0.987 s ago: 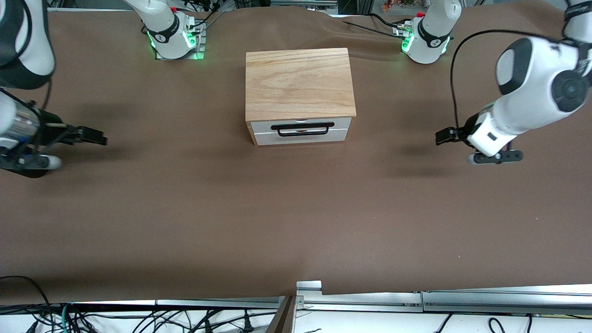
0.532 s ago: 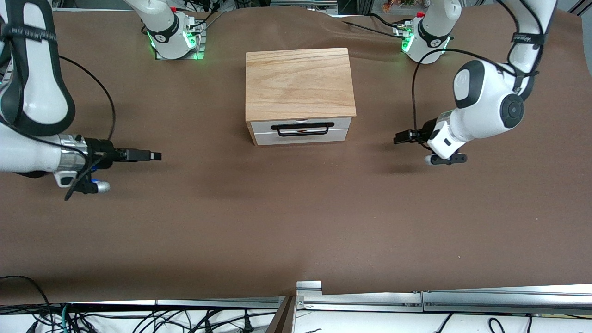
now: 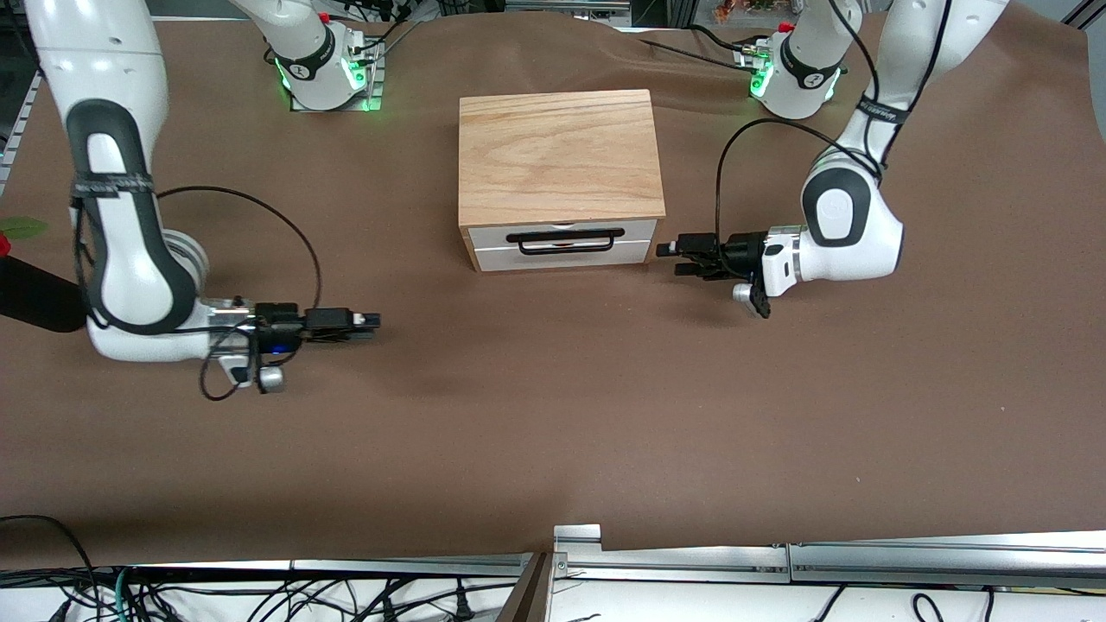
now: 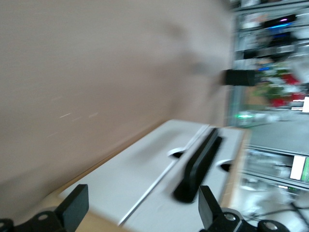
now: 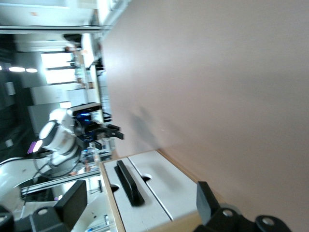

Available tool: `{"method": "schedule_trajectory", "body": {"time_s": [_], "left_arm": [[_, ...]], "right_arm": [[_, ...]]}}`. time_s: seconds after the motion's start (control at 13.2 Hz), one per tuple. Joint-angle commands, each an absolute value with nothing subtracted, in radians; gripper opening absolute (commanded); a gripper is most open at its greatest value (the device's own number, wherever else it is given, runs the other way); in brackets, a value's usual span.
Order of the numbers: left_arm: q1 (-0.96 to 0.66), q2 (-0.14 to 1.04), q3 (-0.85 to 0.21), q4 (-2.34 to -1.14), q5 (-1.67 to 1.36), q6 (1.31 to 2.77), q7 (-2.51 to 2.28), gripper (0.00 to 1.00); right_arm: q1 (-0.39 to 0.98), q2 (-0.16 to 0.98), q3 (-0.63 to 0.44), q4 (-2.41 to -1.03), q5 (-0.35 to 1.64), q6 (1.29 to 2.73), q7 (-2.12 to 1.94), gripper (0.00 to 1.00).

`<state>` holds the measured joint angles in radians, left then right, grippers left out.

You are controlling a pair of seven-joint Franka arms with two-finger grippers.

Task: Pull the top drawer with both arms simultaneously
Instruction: 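Move the left gripper and the right gripper toward the drawer handle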

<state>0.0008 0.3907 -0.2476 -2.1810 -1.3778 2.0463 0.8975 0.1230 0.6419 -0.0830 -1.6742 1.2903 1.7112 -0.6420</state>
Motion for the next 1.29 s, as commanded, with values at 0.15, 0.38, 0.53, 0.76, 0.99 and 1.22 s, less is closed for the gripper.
{"method": "schedule_trajectory", "body": {"time_s": [0.15,0.38,0.53,0.76,0.99,1.22], "left_arm": [[0.018,0.504,-0.268,-2.172,-1.646,1.861,1.156,0.99],[0.012,0.529,-0.319,-2.204,-1.739,1.852,1.233,0.93],[0.011,0.541,-0.33,-2.207,-1.741,1.853,1.253,0.85],[0.008,0.549,-0.35,-2.23,-1.741,1.859,1.252,0.69],[0.008,0.557,-0.36,-2.24,-1.741,1.861,1.252,0.59],[0.008,0.561,-0.379,-2.259,-1.741,1.864,1.244,0.37]], "right_arm": [[0.247,0.634,-0.083,-1.776,1.593,1.778,-0.81,0.99],[0.294,0.637,-0.083,-1.821,1.707,1.779,-0.885,0.99],[0.345,0.641,-0.083,-1.847,1.802,1.779,-0.952,0.99],[0.386,0.661,-0.083,-1.862,1.855,1.772,-1.031,0.99],[0.388,0.661,-0.083,-1.888,1.848,1.738,-1.055,0.98],[0.411,0.657,-0.083,-1.923,1.847,1.73,-1.094,0.98]]}}
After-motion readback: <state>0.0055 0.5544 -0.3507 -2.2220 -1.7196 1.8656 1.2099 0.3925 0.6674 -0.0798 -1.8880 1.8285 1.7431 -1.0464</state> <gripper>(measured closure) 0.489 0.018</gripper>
